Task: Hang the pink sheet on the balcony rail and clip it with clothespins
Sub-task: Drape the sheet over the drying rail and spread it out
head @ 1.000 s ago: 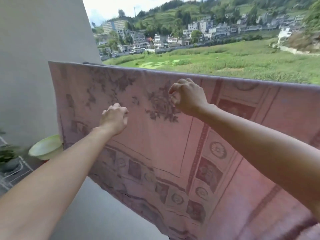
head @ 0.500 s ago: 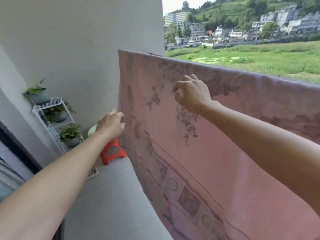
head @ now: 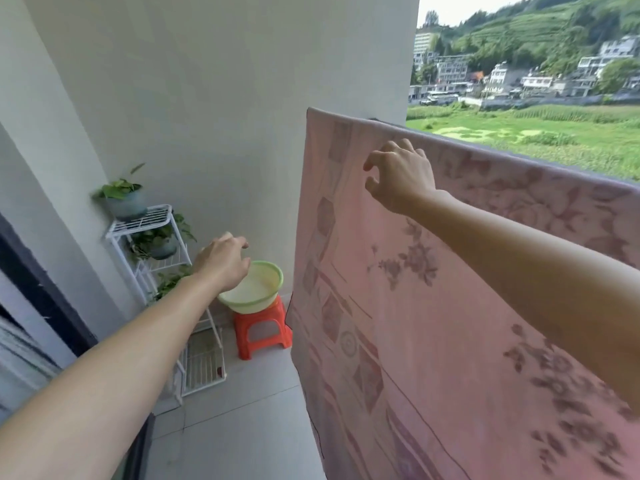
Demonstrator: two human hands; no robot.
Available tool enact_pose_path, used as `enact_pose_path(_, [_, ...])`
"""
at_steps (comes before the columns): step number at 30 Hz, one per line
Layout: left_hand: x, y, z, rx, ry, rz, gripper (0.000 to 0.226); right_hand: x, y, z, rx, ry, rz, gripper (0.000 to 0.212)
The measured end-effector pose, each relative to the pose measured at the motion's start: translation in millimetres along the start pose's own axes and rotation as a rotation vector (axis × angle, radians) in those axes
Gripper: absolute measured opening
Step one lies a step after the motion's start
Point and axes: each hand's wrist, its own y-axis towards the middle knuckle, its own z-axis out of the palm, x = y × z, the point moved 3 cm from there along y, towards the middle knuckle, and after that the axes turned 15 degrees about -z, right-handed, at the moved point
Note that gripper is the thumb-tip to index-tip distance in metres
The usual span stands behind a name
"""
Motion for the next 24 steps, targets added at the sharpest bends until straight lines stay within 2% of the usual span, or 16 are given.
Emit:
enact_pose_path(6, [16.7, 155.5, 25.5, 0.061, -0.018, 0.078, 0.039, -22.5, 112.3, 77.7, 0.057, -0.077, 0.148, 0.040])
enact_pose_path(10, [4.4, 258.7, 24.8, 0.057, -0.073, 0.120, 0.038, -44.7, 175.1, 110.9, 0.062, -0.122, 0.245, 0.044])
enact_pose_path(18, [-73.0, 425.1, 65.5, 0.119, -0.193, 0.205, 0.040, -94.0, 284.6, 188.4, 0.086, -0.194, 0.303, 0.048])
enact_pose_path(24, [-140.8, 546.2, 90.4, 0.223, -0.472, 0.221, 0.034, -142.1, 357.1, 248.5, 0.104, -0.201, 0.333, 0.043])
